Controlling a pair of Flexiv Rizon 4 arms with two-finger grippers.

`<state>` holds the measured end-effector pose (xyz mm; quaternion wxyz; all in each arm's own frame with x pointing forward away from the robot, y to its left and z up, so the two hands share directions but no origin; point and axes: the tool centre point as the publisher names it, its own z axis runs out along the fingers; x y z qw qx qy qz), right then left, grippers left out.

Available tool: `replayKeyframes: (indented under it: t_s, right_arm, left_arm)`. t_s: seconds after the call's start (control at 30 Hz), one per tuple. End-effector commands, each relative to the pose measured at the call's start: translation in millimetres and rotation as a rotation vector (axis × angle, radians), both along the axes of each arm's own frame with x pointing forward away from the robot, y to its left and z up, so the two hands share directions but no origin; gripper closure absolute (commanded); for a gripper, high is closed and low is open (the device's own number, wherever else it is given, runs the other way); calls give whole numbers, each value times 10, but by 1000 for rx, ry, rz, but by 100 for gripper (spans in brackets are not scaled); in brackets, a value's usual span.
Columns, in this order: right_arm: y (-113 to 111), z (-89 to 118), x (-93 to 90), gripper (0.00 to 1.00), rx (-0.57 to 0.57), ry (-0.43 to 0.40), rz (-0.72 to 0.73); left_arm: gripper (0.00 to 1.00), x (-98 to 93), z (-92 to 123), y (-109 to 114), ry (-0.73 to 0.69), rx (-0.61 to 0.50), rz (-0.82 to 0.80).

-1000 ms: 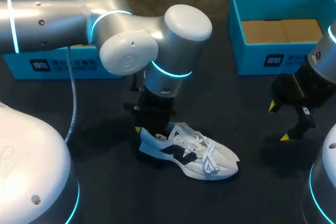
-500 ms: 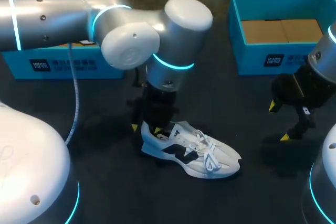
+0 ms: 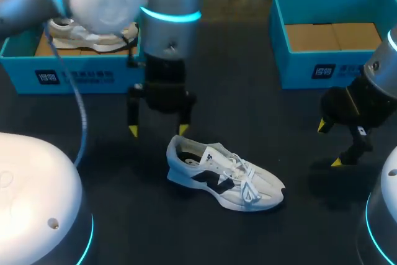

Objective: Take the shoe out of the shoebox, open the shoe tongue, remove and reinsert the insole, then place the shoe into the shoebox

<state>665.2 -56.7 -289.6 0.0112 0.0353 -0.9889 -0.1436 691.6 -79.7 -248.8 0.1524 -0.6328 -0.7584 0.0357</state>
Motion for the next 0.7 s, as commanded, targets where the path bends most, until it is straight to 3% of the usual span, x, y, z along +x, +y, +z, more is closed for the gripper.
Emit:
replayKeyframes:
  t_s: [0.03, 0.4, 0.6, 0.7]
  right_arm:
    - [1, -5, -5, 0, -2, -1, 0]
    - [1, -5, -5, 0, -2, -1, 0]
    - [1, -5, -5, 0, -2, -1, 0]
    - [1, -5, -5, 0, -2, -1, 0]
  left_arm:
    - [0, -21, 210, 390, 127, -113, 48]
    - [0, -54, 203, 420, 102, -124, 84]
    - [0, -110, 214, 611, 209, -216, 374]
    - [0, -134, 241, 720, 306, -269, 439]
